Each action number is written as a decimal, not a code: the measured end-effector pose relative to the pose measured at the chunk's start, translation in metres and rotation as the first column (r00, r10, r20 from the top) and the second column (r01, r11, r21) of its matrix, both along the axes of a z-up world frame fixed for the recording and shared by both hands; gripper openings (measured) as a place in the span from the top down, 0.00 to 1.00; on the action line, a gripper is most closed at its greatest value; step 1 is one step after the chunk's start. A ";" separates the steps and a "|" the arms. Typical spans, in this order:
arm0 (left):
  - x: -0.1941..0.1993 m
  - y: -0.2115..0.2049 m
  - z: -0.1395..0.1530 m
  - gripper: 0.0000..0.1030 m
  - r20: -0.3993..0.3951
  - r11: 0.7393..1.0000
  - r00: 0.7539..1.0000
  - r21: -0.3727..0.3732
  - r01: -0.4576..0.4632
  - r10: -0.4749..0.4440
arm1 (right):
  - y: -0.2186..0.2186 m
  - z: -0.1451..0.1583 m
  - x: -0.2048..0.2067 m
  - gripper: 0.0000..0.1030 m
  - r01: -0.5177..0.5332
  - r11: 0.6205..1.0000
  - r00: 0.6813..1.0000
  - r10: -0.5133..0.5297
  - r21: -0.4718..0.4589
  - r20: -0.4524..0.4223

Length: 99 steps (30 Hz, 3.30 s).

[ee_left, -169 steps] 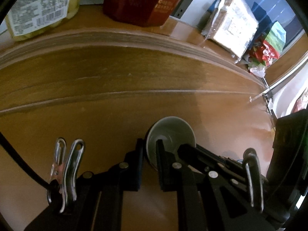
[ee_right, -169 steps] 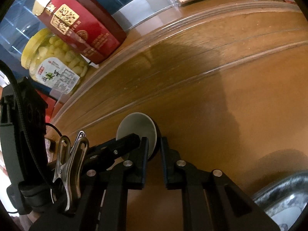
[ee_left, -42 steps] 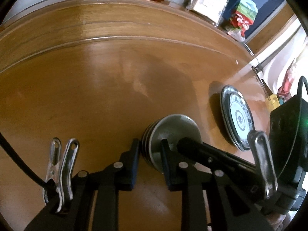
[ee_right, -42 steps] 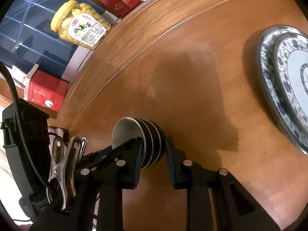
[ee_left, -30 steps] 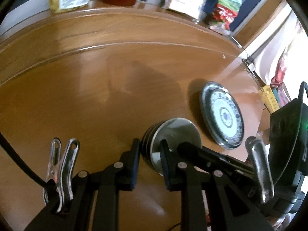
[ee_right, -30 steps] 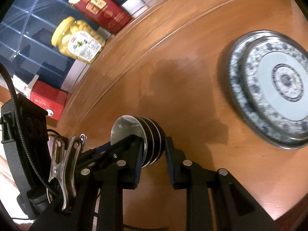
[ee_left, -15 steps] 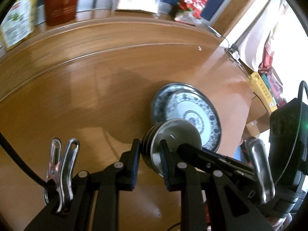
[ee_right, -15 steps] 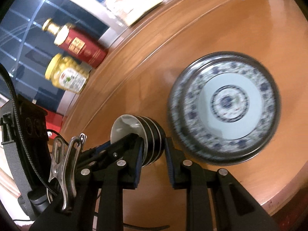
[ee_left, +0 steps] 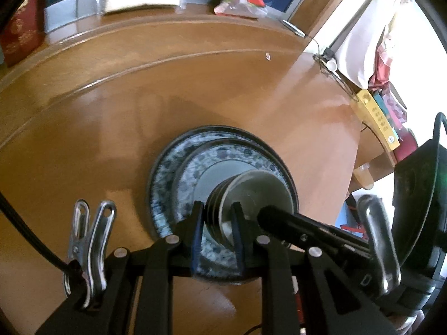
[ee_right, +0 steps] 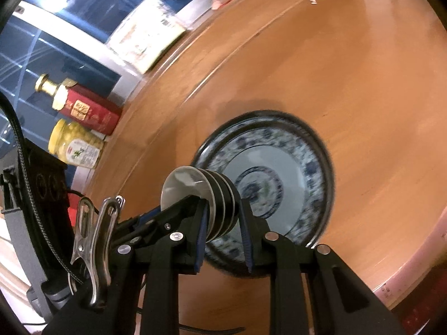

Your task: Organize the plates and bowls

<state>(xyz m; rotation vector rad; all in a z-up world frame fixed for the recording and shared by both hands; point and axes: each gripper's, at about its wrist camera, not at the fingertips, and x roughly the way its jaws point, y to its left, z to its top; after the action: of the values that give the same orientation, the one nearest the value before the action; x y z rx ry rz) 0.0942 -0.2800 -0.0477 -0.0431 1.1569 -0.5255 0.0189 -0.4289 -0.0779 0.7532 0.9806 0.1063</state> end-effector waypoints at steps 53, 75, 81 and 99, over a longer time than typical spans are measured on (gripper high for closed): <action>-0.053 0.037 0.016 0.35 0.159 0.989 0.986 0.128 -0.070 0.049 | 0.030 0.008 -0.051 0.58 -0.059 0.954 0.992 0.090 -0.293 0.093; -0.051 0.039 0.011 0.34 0.162 0.986 0.985 0.145 -0.081 0.058 | 0.029 0.005 -0.048 0.58 -0.058 0.957 0.994 0.082 -0.285 0.076; -0.050 0.039 0.011 0.35 0.158 0.988 0.986 0.136 -0.078 0.056 | 0.026 0.004 -0.047 0.58 -0.052 0.961 0.995 0.071 -0.272 0.063; -0.051 0.038 0.013 0.35 0.165 0.989 0.985 0.132 -0.064 0.042 | 0.025 0.004 -0.048 0.58 -0.051 0.961 0.995 0.071 -0.271 0.064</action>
<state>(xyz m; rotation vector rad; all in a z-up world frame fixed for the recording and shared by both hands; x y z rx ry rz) 0.0430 -0.2419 -0.0347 0.0858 1.0277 -0.3939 -0.0291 -0.4038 -0.0737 0.4664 0.9255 0.0519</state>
